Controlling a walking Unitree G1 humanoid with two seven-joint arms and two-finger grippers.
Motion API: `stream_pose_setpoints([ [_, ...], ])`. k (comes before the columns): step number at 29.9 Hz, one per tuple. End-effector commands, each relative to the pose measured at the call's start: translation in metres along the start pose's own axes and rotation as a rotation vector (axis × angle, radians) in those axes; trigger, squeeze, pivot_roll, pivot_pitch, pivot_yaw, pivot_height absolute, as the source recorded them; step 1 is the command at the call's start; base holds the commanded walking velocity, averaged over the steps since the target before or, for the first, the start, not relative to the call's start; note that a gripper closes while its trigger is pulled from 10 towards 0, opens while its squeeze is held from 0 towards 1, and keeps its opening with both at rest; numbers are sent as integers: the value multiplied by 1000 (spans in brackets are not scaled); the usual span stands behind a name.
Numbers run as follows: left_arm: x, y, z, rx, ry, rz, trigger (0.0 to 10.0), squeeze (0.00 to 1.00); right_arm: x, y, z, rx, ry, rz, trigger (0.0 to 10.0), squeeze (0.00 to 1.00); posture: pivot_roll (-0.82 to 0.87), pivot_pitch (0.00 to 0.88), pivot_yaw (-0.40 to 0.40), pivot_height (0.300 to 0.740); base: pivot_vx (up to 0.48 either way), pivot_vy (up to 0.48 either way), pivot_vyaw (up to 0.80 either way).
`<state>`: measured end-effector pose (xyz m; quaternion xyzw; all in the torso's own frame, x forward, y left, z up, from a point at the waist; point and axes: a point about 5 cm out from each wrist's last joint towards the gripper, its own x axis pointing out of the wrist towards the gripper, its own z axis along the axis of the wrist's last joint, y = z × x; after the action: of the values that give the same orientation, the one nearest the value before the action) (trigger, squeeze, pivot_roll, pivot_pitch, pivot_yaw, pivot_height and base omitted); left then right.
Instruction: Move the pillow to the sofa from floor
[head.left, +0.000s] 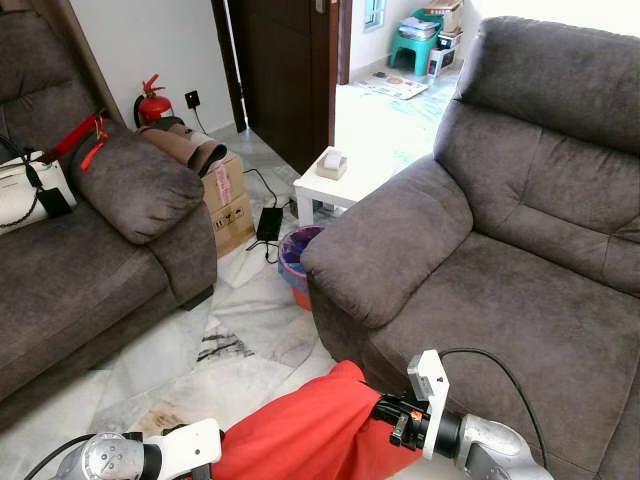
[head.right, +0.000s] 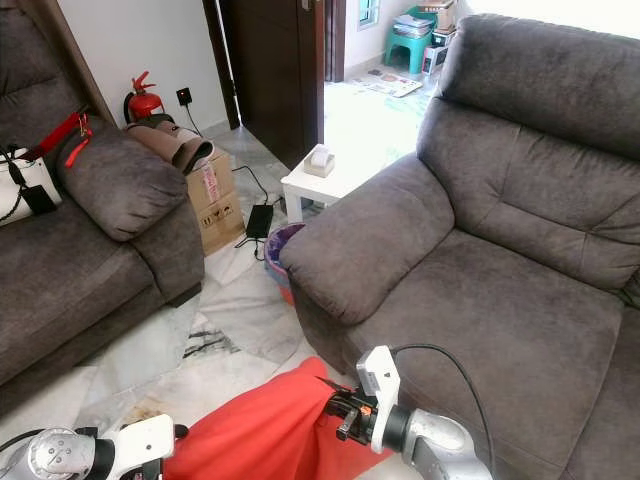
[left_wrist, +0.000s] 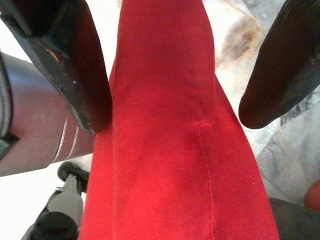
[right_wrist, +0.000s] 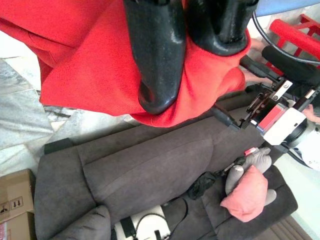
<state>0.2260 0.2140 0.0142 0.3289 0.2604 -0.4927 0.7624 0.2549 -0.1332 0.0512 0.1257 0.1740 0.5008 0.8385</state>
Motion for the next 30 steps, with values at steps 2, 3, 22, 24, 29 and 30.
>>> stream_pose_setpoints([
  [2,-1,-1,-7,4,31,-2,10000,0,8,10,24,-70,-87,90,10000,0,88,79,45,740,0,0,0],
  [3,-1,-1,-8,6,41,-2,10000,0,8,10,24,-71,-87,90,10000,0,87,80,46,740,0,0,0],
  [22,11,-7,-18,-26,71,4,0,0,8,8,26,-83,-81,83,10000,0,79,80,45,740,0,0,0],
  [24,11,-7,-18,-22,73,0,0,0,8,8,27,-83,-84,83,10000,0,77,82,44,740,0,0,0],
  [29,9,-10,-23,1,110,-34,0,0,8,7,25,-84,-77,79,10000,0,79,83,43,740,0,0,0],
  [30,9,-10,-24,6,116,-44,0,0,8,7,25,-83,-75,79,10000,0,79,83,43,740,0,0,0],
])
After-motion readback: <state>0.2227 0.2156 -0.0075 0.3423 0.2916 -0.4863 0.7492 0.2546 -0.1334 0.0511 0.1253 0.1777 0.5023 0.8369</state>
